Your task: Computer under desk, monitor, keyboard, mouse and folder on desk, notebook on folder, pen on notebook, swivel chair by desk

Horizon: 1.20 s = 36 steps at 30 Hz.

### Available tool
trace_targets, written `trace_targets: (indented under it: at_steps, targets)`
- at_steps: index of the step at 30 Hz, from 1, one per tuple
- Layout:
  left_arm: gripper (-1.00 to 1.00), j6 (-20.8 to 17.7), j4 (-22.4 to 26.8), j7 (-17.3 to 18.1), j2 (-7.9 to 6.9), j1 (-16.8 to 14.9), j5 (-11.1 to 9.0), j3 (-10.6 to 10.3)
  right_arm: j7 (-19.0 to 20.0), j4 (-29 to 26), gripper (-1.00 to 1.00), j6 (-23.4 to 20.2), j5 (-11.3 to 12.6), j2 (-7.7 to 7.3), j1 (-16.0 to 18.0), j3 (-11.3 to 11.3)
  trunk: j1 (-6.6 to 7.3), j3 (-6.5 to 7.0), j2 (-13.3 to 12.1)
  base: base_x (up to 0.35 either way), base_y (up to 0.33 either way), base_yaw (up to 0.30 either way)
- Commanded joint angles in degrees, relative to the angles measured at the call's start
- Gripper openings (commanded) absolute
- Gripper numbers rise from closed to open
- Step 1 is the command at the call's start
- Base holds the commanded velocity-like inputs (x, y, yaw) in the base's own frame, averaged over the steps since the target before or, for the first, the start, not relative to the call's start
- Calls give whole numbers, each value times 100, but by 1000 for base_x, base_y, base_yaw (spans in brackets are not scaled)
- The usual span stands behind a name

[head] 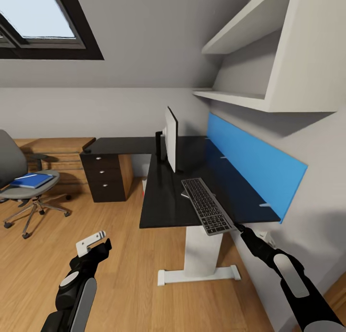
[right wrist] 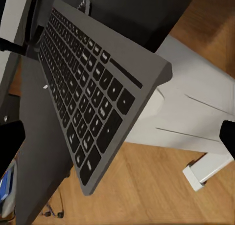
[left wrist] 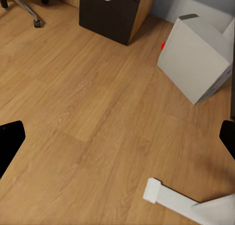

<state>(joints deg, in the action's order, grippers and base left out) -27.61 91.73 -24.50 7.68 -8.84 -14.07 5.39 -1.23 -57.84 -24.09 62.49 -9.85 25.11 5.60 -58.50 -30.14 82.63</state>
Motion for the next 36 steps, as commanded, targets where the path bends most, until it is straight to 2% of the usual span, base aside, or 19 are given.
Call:
trace_targets:
  at_steps: [1, 4, 8, 10, 18, 36]
  targets:
    - [100, -16, 9, -36, 4, -4, -60, 1, -7, -5, 100, -31, 39, -3, 3, 7, -23, -25, 45, -3, 0, 0]
    - [100, -17, 11, -37, 5, -4, -60, -1, 18, -3, 100, -25, 31, -1, 3, 4, -88, -78, 165, -1, 0, 0]
    - [100, -15, -42, -39, 135, -4, -81, -71, 60, -132, 100, 105, 146, 129, -96, 121, -154, -132, 284, 0, 0, 0]
    - [100, -15, -21, -42, 144, -4, -86, -66, 60, -129, 100, 162, 113, 172, -63, 91, -197, -168, 365, 0, 0, 0]
    - [100, -17, 1, -51, 223, -4, -95, -64, 69, 128, 100, 276, -148, 75, 122, 58, -373, -311, 685, 0, 0, 0]
    - [100, -17, 3, -55, 232, -4, -96, -59, 70, 211, 100, 378, -183, 62, 135, 40, -769, -634, 1407, 0, 0, 0]
